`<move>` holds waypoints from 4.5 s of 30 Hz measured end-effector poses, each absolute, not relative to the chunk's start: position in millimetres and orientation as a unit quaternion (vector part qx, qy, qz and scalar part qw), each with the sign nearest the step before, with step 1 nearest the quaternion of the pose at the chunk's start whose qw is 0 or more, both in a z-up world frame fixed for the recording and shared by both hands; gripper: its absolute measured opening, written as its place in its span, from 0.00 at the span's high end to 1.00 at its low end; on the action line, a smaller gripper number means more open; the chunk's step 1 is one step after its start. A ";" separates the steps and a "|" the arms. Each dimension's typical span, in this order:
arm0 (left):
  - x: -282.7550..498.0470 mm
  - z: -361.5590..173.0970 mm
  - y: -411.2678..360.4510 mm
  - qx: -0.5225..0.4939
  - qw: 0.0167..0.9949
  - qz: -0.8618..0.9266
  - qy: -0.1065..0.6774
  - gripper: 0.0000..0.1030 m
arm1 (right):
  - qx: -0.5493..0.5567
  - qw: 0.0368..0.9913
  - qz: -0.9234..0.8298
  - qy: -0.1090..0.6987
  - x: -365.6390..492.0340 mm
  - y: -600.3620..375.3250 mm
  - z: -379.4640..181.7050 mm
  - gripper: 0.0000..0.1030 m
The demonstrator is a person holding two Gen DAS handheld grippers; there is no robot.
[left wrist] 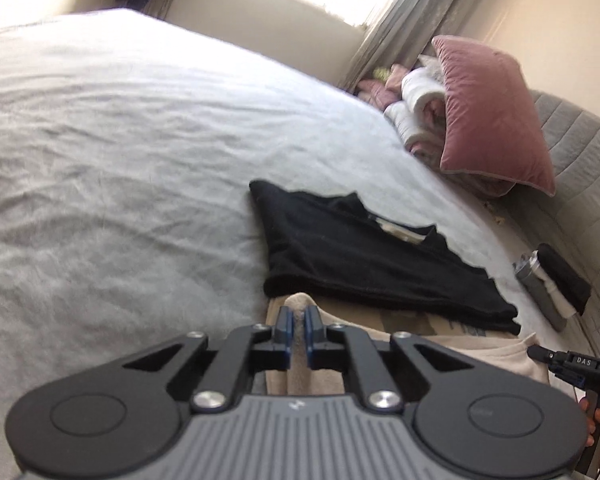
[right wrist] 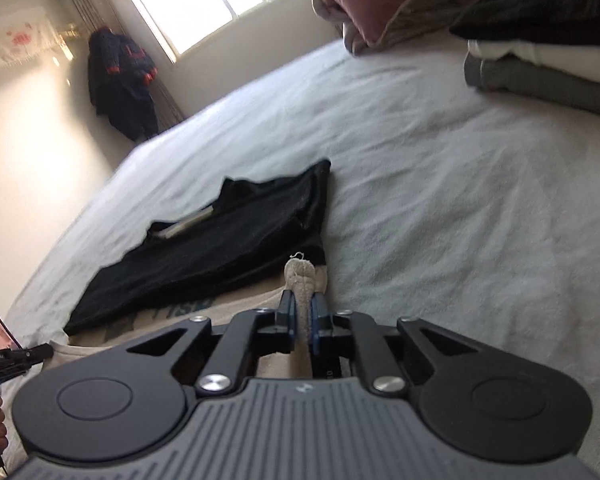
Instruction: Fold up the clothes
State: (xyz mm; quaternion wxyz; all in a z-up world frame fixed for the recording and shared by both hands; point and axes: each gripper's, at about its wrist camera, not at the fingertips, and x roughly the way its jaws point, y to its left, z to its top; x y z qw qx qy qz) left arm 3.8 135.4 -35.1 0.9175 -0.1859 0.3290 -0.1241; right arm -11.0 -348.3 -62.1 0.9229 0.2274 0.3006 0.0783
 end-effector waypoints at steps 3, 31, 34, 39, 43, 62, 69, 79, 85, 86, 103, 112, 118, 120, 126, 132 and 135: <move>0.0 -30.9 140.1 -0.193 0.920 -0.127 0.317 0.94 | 0.222 0.929 0.076 0.288 -16.4 -346.1 -57.5 0.91; -4.9 -19.6 89.6 -0.075 0.940 -0.159 0.293 0.45 | 0.065 0.951 0.115 0.279 -11.5 -285.2 -39.1 0.45; -5.9 -35.6 76.5 -0.039 0.931 -0.174 0.320 0.43 | 0.037 0.944 0.129 0.301 -7.5 -270.8 -48.6 0.45; -14.7 -53.4 83.4 -0.015 0.928 -0.183 0.325 0.43 | 0.026 0.935 0.137 0.326 -4.1 -279.2 -65.1 0.45; -22.2 -43.5 96.7 -0.044 0.924 -0.191 0.329 0.35 | 0.082 0.930 0.137 0.331 -4.0 -294.6 -59.2 0.43; -21.4 -58.5 169.4 -0.337 0.749 -0.229 0.523 0.24 | 0.321 0.837 0.109 0.429 -37.9 -377.2 -39.8 0.36; -23.0 -71.9 162.9 -0.360 0.709 -0.254 0.550 0.26 | 0.408 0.758 0.143 0.488 -43.6 -401.0 -67.2 0.35; -19.4 -84.6 155.9 -0.411 0.696 -0.245 0.535 0.31 | 0.425 0.745 0.180 0.482 -38.0 -387.7 -74.7 0.34; -16.5 -87.2 156.8 -0.430 0.691 -0.231 0.533 0.43 | 0.446 0.739 0.173 0.474 -34.7 -388.8 -76.7 0.37; -16.2 -87.7 155.9 -0.432 0.691 -0.227 0.533 0.47 | 0.446 0.740 0.172 0.473 -34.9 -388.5 -77.0 0.39; -11.9 -98.3 157.9 -0.431 0.690 -0.228 0.535 0.75 | 0.459 0.733 0.169 0.474 -36.3 -393.9 -81.2 0.64; -8.6 -99.7 148.5 -0.413 0.689 -0.243 0.544 0.87 | 0.463 0.730 0.175 0.471 -35.3 -390.9 -80.8 0.67; -10.0 -95.9 149.6 -0.432 0.690 -0.241 0.529 0.94 | 0.475 0.728 0.191 0.456 -39.4 -395.5 -74.7 0.87; -10.4 -89.8 149.2 -0.432 0.698 -0.249 0.514 0.94 | 0.477 0.733 0.194 0.444 -39.7 -394.6 -69.9 0.88; -9.7 -72.4 150.2 -0.431 0.729 -0.270 0.458 0.94 | 0.495 0.744 0.203 0.400 -35.3 -393.6 -59.3 0.89; -2.9 -53.2 150.8 -0.442 0.758 -0.257 0.404 0.95 | 0.514 0.756 0.200 0.352 -13.6 -384.5 -45.0 0.89; 8.0 -42.0 146.6 -0.450 0.768 -0.253 0.379 0.95 | 0.518 0.766 0.196 0.327 -1.2 -380.1 -36.7 0.89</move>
